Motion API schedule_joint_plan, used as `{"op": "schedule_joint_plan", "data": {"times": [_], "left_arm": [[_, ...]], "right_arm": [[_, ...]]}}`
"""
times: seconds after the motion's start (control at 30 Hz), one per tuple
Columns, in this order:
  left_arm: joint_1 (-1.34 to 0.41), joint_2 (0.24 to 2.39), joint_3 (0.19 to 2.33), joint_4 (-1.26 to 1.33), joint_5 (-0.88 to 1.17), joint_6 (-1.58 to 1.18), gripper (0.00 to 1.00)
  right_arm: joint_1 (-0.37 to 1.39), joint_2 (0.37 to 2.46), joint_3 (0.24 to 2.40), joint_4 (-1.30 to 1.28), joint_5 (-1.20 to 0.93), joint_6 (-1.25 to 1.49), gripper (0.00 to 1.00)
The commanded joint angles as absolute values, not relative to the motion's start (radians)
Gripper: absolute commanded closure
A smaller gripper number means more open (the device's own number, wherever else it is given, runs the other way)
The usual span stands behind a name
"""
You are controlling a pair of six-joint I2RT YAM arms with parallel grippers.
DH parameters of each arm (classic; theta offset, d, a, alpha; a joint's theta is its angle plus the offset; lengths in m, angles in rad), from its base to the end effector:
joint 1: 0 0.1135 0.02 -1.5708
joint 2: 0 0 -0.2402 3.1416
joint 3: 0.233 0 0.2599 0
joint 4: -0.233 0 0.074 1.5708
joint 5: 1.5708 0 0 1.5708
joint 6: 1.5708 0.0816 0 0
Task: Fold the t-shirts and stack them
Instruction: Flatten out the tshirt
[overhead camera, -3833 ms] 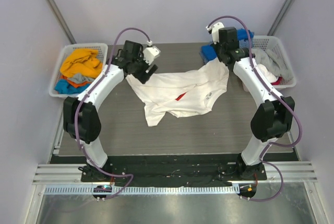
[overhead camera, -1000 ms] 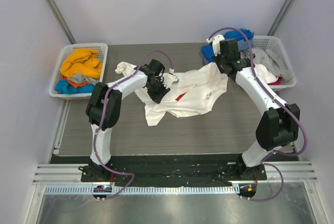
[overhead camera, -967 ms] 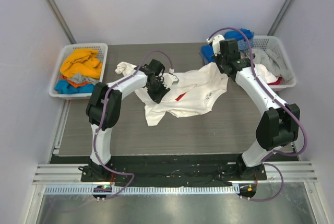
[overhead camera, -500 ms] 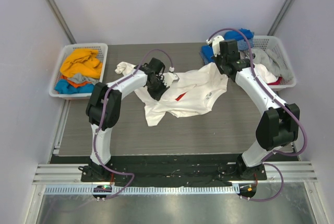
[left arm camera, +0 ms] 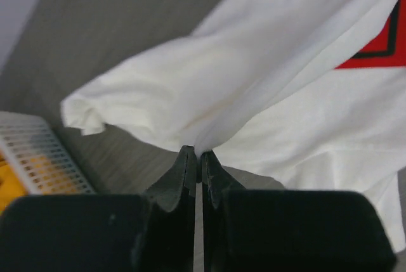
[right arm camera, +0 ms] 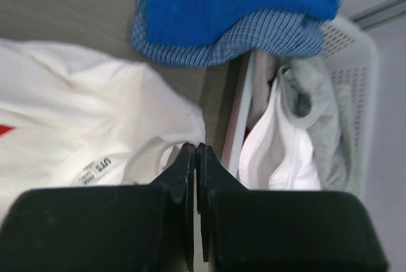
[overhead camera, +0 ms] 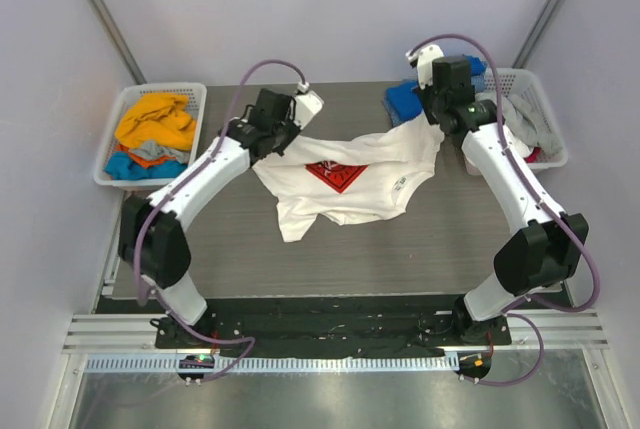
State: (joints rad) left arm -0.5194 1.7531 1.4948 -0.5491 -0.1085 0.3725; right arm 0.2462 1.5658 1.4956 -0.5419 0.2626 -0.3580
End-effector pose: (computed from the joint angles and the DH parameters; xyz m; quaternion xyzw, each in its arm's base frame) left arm 0.3782 -0.2061 0.2311 0.3815 0.8447 0.0229 0.3746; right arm 0.3934 0.0770 0.3080 -0.2041 0.8578 -0.1415 0.4500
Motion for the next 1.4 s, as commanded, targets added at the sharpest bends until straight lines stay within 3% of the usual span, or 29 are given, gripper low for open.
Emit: {"op": "schedule_joint_plan", "data": {"times": [0.0,0.2,0.57,0.8,1.0,1.1,1.23,1.37], "left_arm": [[-0.505,1.597,1.56,-0.417,-0.359,0.368,1.0],[-0.488,1.569,1.774,-0.509,-0.44,0.368,1.0],[-0.482,1.52,1.871,-0.508,-0.5,0.371,1.0],[-0.454,1.637,2.11,-0.428,-0.587,0.394,1.0],[-0.42,1.836,2.374,-0.289,-0.646,0.532,1.0],[-0.413,1.888,2.475,-0.213,-0.658,0.569,1.0],[-0.414,1.852,2.504,-0.169,-0.652,0.555,1.0],[-0.416,1.719,2.384,-0.178,-0.657,0.568,1.0]], "right_arm": [[0.242,1.531,1.744,-0.612,0.293,-0.334,0.99],[0.242,1.58,1.884,-0.689,0.357,-0.36,0.99],[0.244,1.558,1.956,-0.727,0.391,-0.36,0.99],[0.241,1.698,2.273,-0.701,0.462,-0.393,0.99],[0.238,1.87,2.563,-0.537,0.555,-0.517,0.99],[0.238,1.853,2.548,-0.359,0.586,-0.566,0.99],[0.239,1.799,2.549,-0.204,0.597,-0.574,0.99],[0.239,1.732,2.557,-0.172,0.597,-0.591,0.99]]}}
